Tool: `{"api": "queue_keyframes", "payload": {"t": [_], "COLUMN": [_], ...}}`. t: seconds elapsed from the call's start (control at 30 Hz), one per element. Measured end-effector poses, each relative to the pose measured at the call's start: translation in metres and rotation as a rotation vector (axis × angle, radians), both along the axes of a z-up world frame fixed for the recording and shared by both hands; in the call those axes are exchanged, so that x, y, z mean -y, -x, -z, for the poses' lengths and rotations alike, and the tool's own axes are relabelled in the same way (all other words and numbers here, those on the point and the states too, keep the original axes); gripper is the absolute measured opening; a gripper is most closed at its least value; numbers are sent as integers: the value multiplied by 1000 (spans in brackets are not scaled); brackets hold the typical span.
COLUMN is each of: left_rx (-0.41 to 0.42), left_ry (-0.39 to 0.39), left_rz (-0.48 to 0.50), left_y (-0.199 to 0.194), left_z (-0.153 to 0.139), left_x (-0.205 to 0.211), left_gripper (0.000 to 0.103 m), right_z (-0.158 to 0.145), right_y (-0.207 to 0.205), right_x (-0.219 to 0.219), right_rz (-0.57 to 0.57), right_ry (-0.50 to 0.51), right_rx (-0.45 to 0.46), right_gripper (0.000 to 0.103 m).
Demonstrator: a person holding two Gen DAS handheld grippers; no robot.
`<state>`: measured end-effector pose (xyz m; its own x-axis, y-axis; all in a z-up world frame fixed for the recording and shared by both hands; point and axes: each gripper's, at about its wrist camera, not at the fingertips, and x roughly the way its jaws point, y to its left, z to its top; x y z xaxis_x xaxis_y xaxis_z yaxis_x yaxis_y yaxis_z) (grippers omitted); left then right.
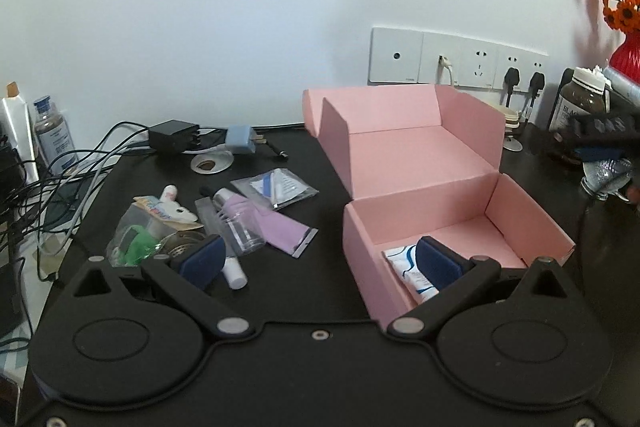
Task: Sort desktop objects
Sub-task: 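Hold the pink lid open with the right gripper beside the box, then grasp the black bow-shaped hair clip on the desk with the left gripper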
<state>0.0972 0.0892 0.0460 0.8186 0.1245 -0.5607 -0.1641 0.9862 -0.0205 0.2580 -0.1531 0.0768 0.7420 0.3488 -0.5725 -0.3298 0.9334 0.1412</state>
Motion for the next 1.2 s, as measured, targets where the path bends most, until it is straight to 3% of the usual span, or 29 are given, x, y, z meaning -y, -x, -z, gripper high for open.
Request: {"api": "queue_keyframes", "payload": {"t": [0.2,0.6,0.8,0.93,1.2], "left_rx": [2,-38,-54,-77,-107], "left_ry": [42,149,89,67,43], "left_rz": [-45,-261,-235,-213,-201], "left_y": [19,40,22,9,-5], "left_z": [5,28,38,46,59], "left_x": [-22,-81,-86,-90,-90], "left_gripper": [103,101,94,83,82], "right_z": [9,21,25,27,28], "right_y": [31,56,56,54,50], "right_x": [6,4,5,5,5], "right_rz": [-56,-87,-98,-108,-119], "right_ry": [19,23,5,10,27], "right_rx": [15,26,12,9,8], "right_gripper": [102,102,102,102,102]}}
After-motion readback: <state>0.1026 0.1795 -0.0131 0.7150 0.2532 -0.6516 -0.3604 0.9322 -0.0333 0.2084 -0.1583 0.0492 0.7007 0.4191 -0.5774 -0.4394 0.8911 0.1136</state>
